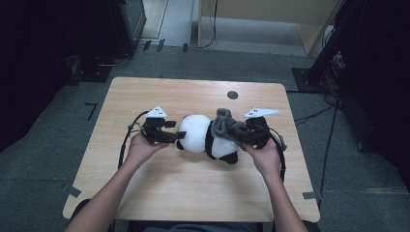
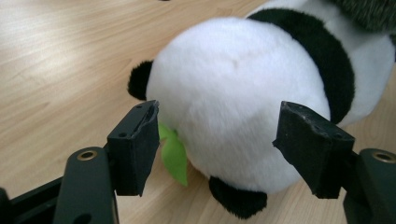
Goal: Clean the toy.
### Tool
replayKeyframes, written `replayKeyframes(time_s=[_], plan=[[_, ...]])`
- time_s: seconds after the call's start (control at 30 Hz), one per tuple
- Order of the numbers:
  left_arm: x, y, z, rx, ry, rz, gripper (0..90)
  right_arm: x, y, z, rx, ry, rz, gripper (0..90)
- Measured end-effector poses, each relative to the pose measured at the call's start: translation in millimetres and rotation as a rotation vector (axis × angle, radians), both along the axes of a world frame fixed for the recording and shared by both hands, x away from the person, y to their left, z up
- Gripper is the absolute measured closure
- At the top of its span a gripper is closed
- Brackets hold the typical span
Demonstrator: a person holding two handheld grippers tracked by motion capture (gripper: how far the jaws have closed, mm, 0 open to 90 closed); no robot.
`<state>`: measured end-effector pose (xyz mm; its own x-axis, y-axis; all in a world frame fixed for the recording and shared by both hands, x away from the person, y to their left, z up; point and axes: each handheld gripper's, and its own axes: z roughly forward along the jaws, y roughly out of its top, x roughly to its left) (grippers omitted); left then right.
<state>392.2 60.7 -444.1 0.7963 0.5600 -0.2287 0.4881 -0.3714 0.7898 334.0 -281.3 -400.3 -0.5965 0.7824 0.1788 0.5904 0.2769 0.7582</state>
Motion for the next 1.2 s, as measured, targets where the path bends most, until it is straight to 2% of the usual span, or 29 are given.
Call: replayKeyframes(time_s=[0.07, 0.13, 0.23, 0.27, 0.33, 0.4, 0.43, 0.57, 0.67, 0.77, 0.97, 1.07, 1.17, 1.2], plan=[[5.8, -0.1, 2.6, -0.024, -0.003, -0.012, 31.2, 0.3, -0.6, -0.1, 0.004, 0.004, 0.005, 77.5], [12.3, -2.1, 1.8, -0.028, 0.002, -0.029, 31.4, 1.0, -1.6, -0.3, 0.006, 0.002, 0.01, 77.5], [22.2, -7.2, -4.1, -0.026, 0.043, -0.073, 32.3, 2.1, -2.7, -0.9, 0.011, -0.001, 0.023, 77.5], [24.2, -9.2, -6.2, -0.021, 0.045, -0.083, 32.5, 2.4, -3.2, -1.2, 0.013, 0.0, 0.027, 77.5], [26.5, -10.5, -10.0, -0.037, 0.034, -0.106, 32.6, 3.2, -4.3, -1.9, 0.018, 0.004, 0.033, 77.4], [29.0, -10.1, -14.3, -0.048, 0.042, -0.123, 31.9, 4.6, -5.8, -2.8, 0.024, 0.005, 0.047, 77.2], [30.0, -10.4, -16.7, -0.05, 0.051, -0.122, 30.1, 5.5, -6.6, -3.4, 0.028, 0.006, 0.054, 77.2], [33.9, -14.6, -22.7, -0.008, 0.079, -0.129, 14.5, 8.8, -7.6, -5.5, 0.045, 0.017, 0.077, 77.1], [33.9, -17.7, -23.9, -0.001, 0.055, -0.163, 10.5, 10.8, -6.6, -6.7, 0.039, 0.014, 0.09, 76.9], [34.8, -20.2, -26.3, -0.01, 0.058, -0.194, 10.5, 15.1, -8.1, -8.1, 0.041, 0.012, 0.1, 76.8], [31.6, -24.2, -29.6, 0.015, 0.023, -0.225, 8.2, 22.1, -6.7, -12.2, 0.064, 0.023, 0.121, 76.9], [30.0, -29.0, -33.2, 0.033, 0.012, -0.23, 2.8, 24.8, -5.0, -14.4, 0.079, 0.027, 0.122, 76.9], [29.7, -31.2, -34.8, 0.024, 0.017, -0.243, 3.0, 28.2, -5.2, -16.6, 0.092, 0.016, 0.115, 76.9], [29.2, -30.9, -34.9, 0.014, 0.02, -0.25, 6.5, 28.9, -5.5, -16.9, 0.096, 0.016, 0.113, 77.0]])
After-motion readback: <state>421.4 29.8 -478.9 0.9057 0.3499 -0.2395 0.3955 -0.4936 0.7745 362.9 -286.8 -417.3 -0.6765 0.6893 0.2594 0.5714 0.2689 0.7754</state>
